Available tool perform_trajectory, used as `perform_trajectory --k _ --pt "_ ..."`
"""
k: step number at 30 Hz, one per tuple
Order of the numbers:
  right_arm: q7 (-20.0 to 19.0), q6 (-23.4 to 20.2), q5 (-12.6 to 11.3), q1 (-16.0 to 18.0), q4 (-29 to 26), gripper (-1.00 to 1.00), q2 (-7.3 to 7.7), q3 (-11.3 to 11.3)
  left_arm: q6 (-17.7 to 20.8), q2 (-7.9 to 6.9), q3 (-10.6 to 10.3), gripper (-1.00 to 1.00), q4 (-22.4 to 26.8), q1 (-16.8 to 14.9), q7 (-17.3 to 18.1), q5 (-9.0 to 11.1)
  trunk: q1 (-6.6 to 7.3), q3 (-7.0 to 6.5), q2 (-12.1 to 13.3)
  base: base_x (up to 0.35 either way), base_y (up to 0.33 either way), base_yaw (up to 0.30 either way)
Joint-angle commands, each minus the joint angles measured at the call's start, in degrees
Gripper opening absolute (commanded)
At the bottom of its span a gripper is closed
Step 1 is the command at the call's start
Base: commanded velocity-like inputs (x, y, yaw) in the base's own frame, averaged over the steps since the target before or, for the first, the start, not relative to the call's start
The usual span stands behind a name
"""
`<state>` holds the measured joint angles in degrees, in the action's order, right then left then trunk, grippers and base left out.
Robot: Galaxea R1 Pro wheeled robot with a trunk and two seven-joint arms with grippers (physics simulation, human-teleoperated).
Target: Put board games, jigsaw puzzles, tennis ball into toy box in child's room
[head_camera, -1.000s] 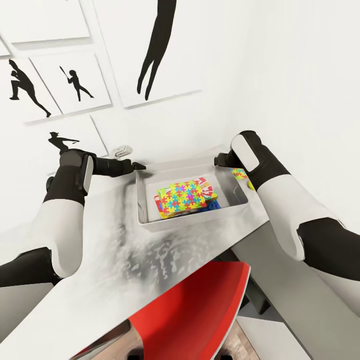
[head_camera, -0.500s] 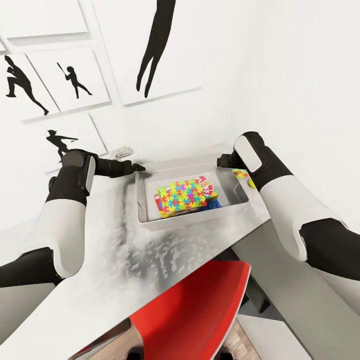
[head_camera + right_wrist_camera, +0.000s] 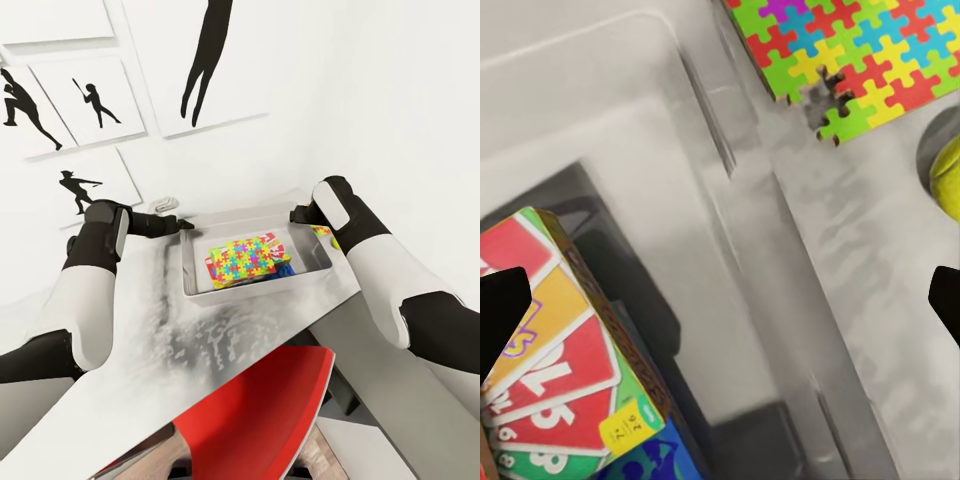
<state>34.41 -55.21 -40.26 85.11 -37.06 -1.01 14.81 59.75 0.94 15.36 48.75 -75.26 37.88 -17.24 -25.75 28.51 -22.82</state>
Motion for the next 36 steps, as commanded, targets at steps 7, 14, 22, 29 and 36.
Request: perform_trajectory --k 7,14,22,29,36 --pt "0.6 -0.1 -0.6 0.1 0.1 1.0 0.11 0.2 0.2 0.11 0.3 1.0 -0.6 -0.1 -1.6 -0.6 -0.03 0.12 -0.1 0.0 0.0 0.0" --pt "0.6 -0.1 -0.6 0.1 0.2 1.0 0.13 0.2 0.2 0.11 0.4 1.0 -0.7 -0.1 -2.1 -0.5 -0.03 0.35 -0.1 0.0 0.0 0.0" --pt "0.6 -0.1 -0.6 0.1 0.5 1.0 0.16 0.2 0.2 0.11 0.4 1.0 -0.8 -0.1 -2.2 -0.5 -0.03 0.84 -0.1 0.0 0.0 0.0" --pt "0.6 -0.1 -0.5 0.1 0.6 1.0 0.3 0.2 0.2 0.04 0.4 1.0 -0.8 -0.1 -2.2 -0.5 -0.03 1.35 -0.1 0.0 0.0 0.0" --pt "0.6 -0.1 -0.5 0.1 0.6 1.0 1.87 0.2 0.2 0.1 0.4 1.0 -0.8 -0.1 -2.2 -0.5 -0.03 1.9 -0.1 0.0 0.0 0.0"
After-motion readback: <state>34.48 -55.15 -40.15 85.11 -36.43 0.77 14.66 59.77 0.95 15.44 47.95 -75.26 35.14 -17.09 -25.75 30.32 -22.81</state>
